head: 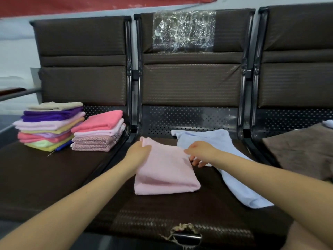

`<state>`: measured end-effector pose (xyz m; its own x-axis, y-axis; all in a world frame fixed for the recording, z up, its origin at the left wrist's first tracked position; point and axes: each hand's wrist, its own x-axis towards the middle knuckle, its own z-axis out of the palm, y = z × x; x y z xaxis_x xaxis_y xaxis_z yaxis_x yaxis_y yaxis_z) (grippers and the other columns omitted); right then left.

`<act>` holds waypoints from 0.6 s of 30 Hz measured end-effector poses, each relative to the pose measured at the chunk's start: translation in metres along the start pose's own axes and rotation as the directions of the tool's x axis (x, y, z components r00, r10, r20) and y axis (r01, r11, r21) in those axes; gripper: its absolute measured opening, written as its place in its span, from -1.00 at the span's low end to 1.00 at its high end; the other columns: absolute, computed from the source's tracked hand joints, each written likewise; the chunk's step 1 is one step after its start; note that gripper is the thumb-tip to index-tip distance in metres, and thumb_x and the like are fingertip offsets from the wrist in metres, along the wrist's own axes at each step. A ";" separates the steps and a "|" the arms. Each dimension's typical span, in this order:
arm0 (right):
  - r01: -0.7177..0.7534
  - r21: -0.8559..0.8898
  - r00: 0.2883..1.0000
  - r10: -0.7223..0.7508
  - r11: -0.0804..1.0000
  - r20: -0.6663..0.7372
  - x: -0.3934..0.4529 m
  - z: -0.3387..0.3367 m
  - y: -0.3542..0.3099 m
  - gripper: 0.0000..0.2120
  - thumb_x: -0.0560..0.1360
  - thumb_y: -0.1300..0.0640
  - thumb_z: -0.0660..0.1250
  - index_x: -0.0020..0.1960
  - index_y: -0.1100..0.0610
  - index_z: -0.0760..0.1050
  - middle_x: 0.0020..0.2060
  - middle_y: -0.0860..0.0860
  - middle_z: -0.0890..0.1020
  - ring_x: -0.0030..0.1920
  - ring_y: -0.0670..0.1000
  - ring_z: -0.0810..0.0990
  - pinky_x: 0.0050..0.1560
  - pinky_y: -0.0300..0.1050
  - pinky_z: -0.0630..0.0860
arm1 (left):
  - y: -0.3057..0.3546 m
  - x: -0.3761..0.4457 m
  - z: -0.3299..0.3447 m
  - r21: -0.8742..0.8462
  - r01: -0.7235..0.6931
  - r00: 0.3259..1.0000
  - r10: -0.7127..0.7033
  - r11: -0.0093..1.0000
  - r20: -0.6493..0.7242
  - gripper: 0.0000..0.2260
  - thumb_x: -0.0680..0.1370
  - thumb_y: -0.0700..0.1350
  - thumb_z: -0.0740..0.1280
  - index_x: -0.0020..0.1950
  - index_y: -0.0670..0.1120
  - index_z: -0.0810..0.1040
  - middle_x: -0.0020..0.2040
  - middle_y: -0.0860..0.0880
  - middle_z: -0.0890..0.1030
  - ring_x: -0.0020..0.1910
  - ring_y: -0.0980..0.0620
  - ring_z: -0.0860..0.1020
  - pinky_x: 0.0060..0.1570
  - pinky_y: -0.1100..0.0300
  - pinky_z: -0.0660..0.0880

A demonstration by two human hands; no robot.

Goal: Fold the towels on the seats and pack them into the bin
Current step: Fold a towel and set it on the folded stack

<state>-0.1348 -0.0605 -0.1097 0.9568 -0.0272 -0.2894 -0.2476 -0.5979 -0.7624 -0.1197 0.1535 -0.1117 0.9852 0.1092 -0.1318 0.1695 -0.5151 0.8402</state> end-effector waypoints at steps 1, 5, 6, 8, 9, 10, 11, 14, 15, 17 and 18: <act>0.017 -0.045 1.000 -0.017 0.999 -0.004 0.001 0.005 -0.001 -0.73 0.57 0.03 0.27 0.14 0.21 0.45 -0.13 0.10 0.57 -0.27 0.00 0.54 -0.26 -0.16 0.49 | -0.005 -0.002 -0.006 0.029 0.007 1.000 -0.007 1.000 0.013 -0.72 0.62 -0.08 0.15 0.23 -0.16 0.50 0.17 -0.14 0.55 0.05 -0.10 0.52 -0.06 0.14 0.43; -0.022 -0.203 0.997 0.037 0.979 0.070 0.002 0.017 0.008 -0.66 0.54 -0.07 0.29 0.15 0.17 0.42 -0.03 0.10 0.55 -0.05 0.07 0.55 -0.21 -0.12 0.53 | -0.025 -0.017 -0.018 0.323 0.018 0.984 -0.073 0.946 0.160 -0.77 0.57 -0.13 0.22 0.21 -0.14 0.49 0.16 -0.16 0.56 0.04 -0.13 0.56 -0.13 0.15 0.50; -0.039 -0.206 0.994 0.058 0.978 0.090 0.002 0.018 0.010 -0.65 0.54 -0.09 0.29 0.14 0.17 0.42 -0.05 0.06 0.51 -0.03 0.07 0.54 -0.23 -0.13 0.54 | -0.028 -0.020 -0.019 0.456 -0.011 0.978 -0.086 0.890 0.191 -0.76 0.57 -0.11 0.22 0.21 -0.12 0.48 0.14 -0.14 0.55 -0.02 -0.10 0.56 -0.23 0.17 0.49; -0.070 -0.146 0.991 0.085 0.987 0.105 0.002 0.020 0.011 -0.65 0.54 -0.06 0.30 0.15 0.19 0.45 -0.10 0.02 0.49 -0.06 0.04 0.54 -0.27 -0.17 0.54 | -0.031 -0.023 -0.021 0.597 -0.050 0.978 -0.081 0.800 0.191 -0.82 0.57 -0.03 0.23 0.12 -0.07 0.46 0.05 -0.08 0.55 -0.13 -0.04 0.52 -0.36 0.22 0.45; -0.097 -0.067 0.989 0.104 0.993 0.107 0.004 0.021 0.012 -0.66 0.54 -0.04 0.32 0.16 0.20 0.46 -0.11 0.03 0.51 -0.09 0.03 0.54 -0.29 -0.17 0.54 | -0.033 -0.022 -0.020 0.588 -0.034 0.982 -0.082 0.808 0.170 -0.84 0.57 -0.01 0.24 0.04 -0.08 0.46 -0.01 -0.07 0.54 -0.16 -0.03 0.52 -0.39 0.24 0.43; -0.145 0.044 0.983 0.139 0.988 0.116 0.006 0.021 0.016 -0.65 0.53 0.00 0.35 0.18 0.22 0.46 -0.09 0.05 0.53 -0.12 0.03 0.55 -0.29 -0.16 0.53 | -0.031 -0.021 -0.020 0.541 0.005 0.982 -0.106 0.841 0.155 -0.83 0.55 -0.01 0.27 -0.01 -0.10 0.48 -0.05 -0.08 0.54 -0.17 -0.05 0.54 -0.39 0.23 0.44; -0.186 0.162 0.977 0.164 0.969 0.136 0.007 0.022 0.017 -0.63 0.51 0.02 0.38 0.20 0.23 0.46 -0.07 0.08 0.55 -0.12 0.05 0.56 -0.26 -0.13 0.53 | -0.032 -0.020 -0.019 0.428 0.078 0.976 -0.155 0.901 0.150 -0.80 0.54 -0.01 0.30 0.00 -0.14 0.51 -0.05 -0.10 0.56 -0.16 -0.08 0.57 -0.37 0.21 0.47; -0.268 0.426 0.960 0.199 0.864 0.198 0.007 0.028 0.018 -0.49 0.38 0.08 0.52 0.26 0.21 0.48 0.07 0.11 0.62 0.05 0.12 0.59 0.05 0.00 0.56 | -0.031 -0.025 -0.017 -0.091 0.348 0.897 -0.303 0.933 0.322 -0.70 0.51 -0.06 0.41 0.16 -0.20 0.54 0.03 -0.16 0.63 -0.02 -0.13 0.63 -0.17 0.08 0.59; -0.280 0.467 0.955 0.196 0.839 0.221 0.006 0.030 0.018 -0.52 0.38 0.08 0.52 0.22 0.20 0.50 0.06 0.11 0.63 0.06 0.11 0.60 0.09 0.01 0.56 | -0.032 -0.026 -0.015 -0.192 0.394 0.871 -0.299 0.899 0.390 -0.69 0.51 -0.07 0.42 0.17 -0.19 0.53 0.01 -0.16 0.64 -0.05 -0.12 0.63 -0.21 0.09 0.60; -0.260 0.430 0.952 0.154 0.865 0.265 0.000 0.035 0.011 -0.77 0.51 0.06 0.39 0.07 0.17 0.51 -0.07 0.06 0.62 -0.10 0.03 0.60 -0.11 -0.13 0.56 | -0.032 -0.029 -0.009 -0.278 0.455 0.838 -0.300 0.846 0.457 -0.70 0.51 -0.04 0.42 0.17 -0.13 0.53 -0.05 -0.12 0.65 -0.15 -0.05 0.63 -0.36 0.16 0.58; -0.250 0.408 0.951 0.145 0.878 0.272 -0.002 0.037 0.010 -0.84 0.56 0.05 0.31 0.03 0.15 0.50 -0.12 0.04 0.59 -0.17 -0.01 0.58 -0.21 -0.18 0.53 | -0.031 -0.029 -0.003 -0.320 0.478 0.828 -0.299 0.818 0.474 -0.69 0.50 -0.01 0.42 0.18 -0.11 0.54 -0.03 -0.11 0.65 -0.12 -0.04 0.63 -0.33 0.17 0.59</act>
<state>-0.1450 -0.0368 -0.1376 0.8329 0.1060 -0.5431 -0.5189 -0.1915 -0.8331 -0.1533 0.1684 -0.1323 0.7767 -0.1584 -0.6096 0.6021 -0.0974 0.7925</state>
